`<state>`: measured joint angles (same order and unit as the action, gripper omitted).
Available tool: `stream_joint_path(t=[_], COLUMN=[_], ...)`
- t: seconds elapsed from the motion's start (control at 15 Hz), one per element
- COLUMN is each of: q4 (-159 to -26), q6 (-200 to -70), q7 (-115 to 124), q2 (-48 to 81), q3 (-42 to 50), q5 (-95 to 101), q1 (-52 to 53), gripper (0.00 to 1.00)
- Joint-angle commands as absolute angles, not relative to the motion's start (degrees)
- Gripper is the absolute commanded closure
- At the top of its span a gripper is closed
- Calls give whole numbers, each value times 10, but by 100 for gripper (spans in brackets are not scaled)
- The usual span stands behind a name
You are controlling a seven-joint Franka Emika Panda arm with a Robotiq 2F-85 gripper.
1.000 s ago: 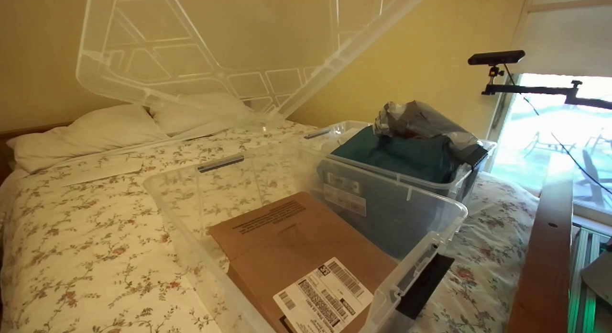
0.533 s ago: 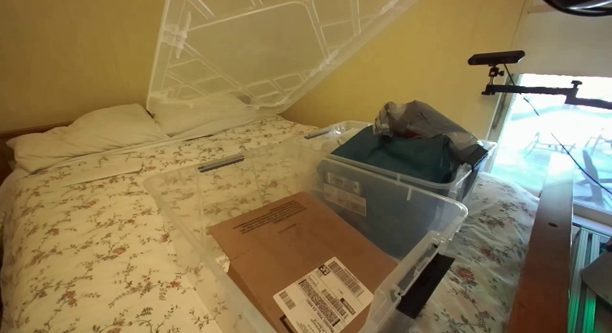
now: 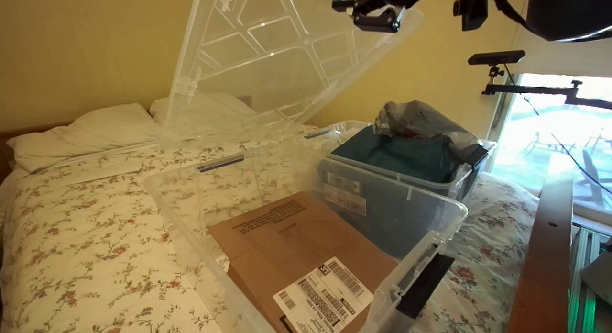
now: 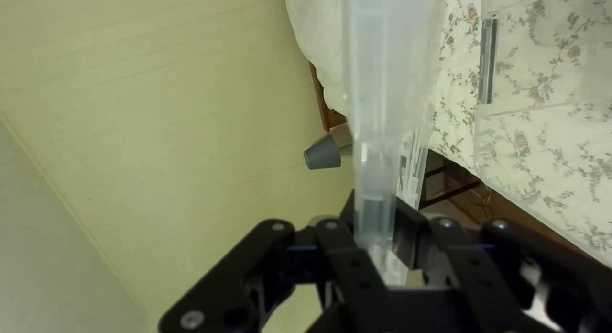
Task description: Push the grey plastic bag down in the container on the right and close the container on the left with the clear lid
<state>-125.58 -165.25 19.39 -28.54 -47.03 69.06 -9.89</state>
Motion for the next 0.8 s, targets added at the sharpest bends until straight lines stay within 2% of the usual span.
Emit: stream_joint_path(t=[0.0, 0.07, 0.13, 0.2, 0.53, 0.73], q4=[-1259, -1260, -1260, -1261, -1344, -1406], q6=[-1652, -1652, -1652, -1700, -1857, -1817], q7=[197, 198, 198, 246, 240, 171], q2=[-286, -286, -286, -320, -366, -340], q3=[-470, -470, -470, -477, -441, -442], q5=[691, 691, 691, 746, 820, 810], q1=[-99, -99, -99, -121, -74, -41], gripper=[88, 88, 97, 97, 97, 97])
